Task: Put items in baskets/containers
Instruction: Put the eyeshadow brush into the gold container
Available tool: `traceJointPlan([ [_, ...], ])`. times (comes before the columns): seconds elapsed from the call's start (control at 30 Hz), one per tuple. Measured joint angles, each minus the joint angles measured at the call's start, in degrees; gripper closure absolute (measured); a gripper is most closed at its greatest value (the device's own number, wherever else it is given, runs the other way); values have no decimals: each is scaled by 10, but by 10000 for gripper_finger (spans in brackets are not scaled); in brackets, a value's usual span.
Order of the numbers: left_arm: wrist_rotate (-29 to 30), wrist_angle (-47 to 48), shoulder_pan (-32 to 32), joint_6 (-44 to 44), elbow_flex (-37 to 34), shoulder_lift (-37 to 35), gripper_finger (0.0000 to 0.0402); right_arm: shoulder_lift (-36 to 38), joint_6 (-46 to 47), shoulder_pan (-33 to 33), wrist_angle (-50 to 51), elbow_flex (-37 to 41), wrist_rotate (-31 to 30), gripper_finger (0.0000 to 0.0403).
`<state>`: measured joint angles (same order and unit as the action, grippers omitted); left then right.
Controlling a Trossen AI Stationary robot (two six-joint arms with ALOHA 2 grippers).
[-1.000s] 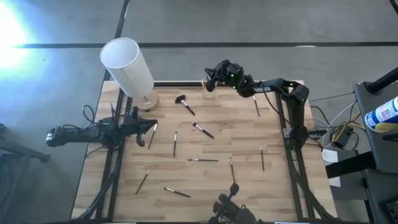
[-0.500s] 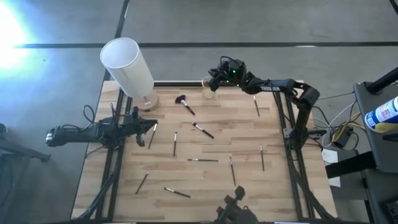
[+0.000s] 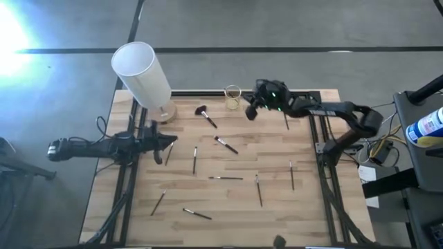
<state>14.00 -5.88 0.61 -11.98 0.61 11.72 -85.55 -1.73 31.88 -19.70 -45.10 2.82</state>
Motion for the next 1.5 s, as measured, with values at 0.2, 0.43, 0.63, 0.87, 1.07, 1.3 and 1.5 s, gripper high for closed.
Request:
traceJointPlan([
  [0.2,3,17,-4,15,38,79,401,92,-2,-65,-161,146,-16,392],
  [0.43,38,56,-3,0,111,154,401,169,-5,-105,-231,237,-17,392],
  [0.63,97,210,-2,-72,204,225,395,208,-9,-105,-230,262,-19,392],
  [0.87,100,335,-2,-186,269,344,351,220,-9,-105,-225,260,-20,390],
  [1.07,104,344,21,-237,273,458,300,218,-8,-106,-225,259,-19,390],
  [1.3,103,344,68,-245,272,537,255,217,-5,-106,-225,260,-19,390],
  [1.5,101,335,109,-245,272,553,243,218,-3,-106,-225,260,-19,390],
])
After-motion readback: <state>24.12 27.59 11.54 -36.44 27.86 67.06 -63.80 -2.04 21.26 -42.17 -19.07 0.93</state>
